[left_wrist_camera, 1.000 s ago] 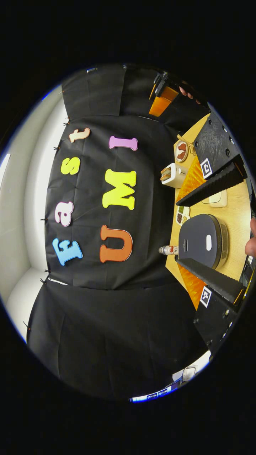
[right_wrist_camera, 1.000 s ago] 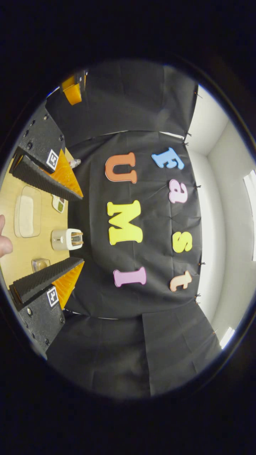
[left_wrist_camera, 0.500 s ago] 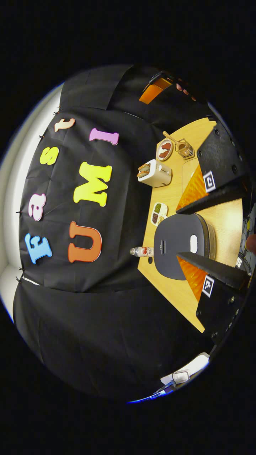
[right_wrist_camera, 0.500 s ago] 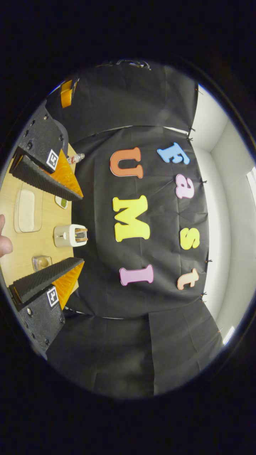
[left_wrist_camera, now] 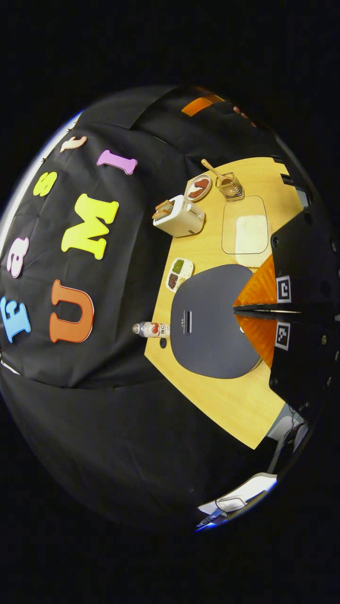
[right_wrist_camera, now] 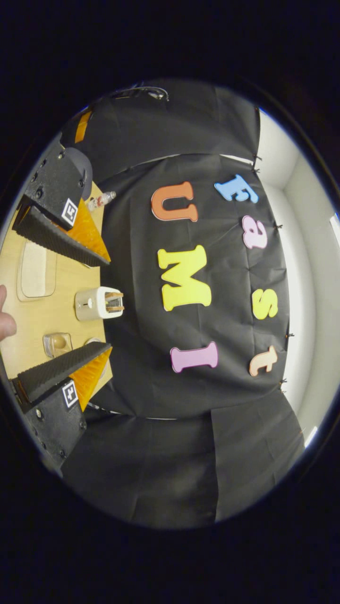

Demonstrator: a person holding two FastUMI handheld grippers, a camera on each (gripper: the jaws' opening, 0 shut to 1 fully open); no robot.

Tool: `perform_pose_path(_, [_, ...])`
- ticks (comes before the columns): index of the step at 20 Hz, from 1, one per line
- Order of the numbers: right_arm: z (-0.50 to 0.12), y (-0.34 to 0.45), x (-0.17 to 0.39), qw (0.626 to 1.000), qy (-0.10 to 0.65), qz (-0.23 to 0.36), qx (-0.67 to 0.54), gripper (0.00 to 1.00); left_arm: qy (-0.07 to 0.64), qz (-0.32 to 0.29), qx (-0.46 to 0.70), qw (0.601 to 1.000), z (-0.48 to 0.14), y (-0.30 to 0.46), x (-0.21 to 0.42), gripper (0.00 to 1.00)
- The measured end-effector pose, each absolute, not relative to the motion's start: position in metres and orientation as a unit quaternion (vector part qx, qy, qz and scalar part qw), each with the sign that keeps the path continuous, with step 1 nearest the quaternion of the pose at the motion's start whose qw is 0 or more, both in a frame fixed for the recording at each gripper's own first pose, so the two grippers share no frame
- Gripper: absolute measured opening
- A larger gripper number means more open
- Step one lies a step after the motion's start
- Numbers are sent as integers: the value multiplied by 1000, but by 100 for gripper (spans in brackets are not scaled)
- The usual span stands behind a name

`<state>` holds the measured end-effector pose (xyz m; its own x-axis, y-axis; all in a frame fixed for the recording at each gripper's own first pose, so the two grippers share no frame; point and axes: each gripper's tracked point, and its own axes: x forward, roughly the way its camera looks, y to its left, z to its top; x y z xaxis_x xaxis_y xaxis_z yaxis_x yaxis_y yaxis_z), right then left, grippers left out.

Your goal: Close the left gripper, press the button to open the rice cooker; take a wooden spoon from the chopstick holder with the right hand, scoop a spoonful of rice and pour it into the rice cooker, then put the wooden spoon back into the chopstick holder.

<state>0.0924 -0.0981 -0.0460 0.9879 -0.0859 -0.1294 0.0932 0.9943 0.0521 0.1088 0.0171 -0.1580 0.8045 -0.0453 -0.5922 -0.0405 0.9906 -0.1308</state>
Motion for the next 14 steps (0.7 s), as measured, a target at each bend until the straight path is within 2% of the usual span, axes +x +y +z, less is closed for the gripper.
perform_pose_path(12, [-61, -136, 106, 993, 81, -81, 27, 100, 407, 3, -87, 909, -228, 24, 131, 0])
perform_pose_path(14, [-62, -135, 108, 993, 81, -80, 28, 100, 400, -2, -80, 913, -228, 24, 131, 0])
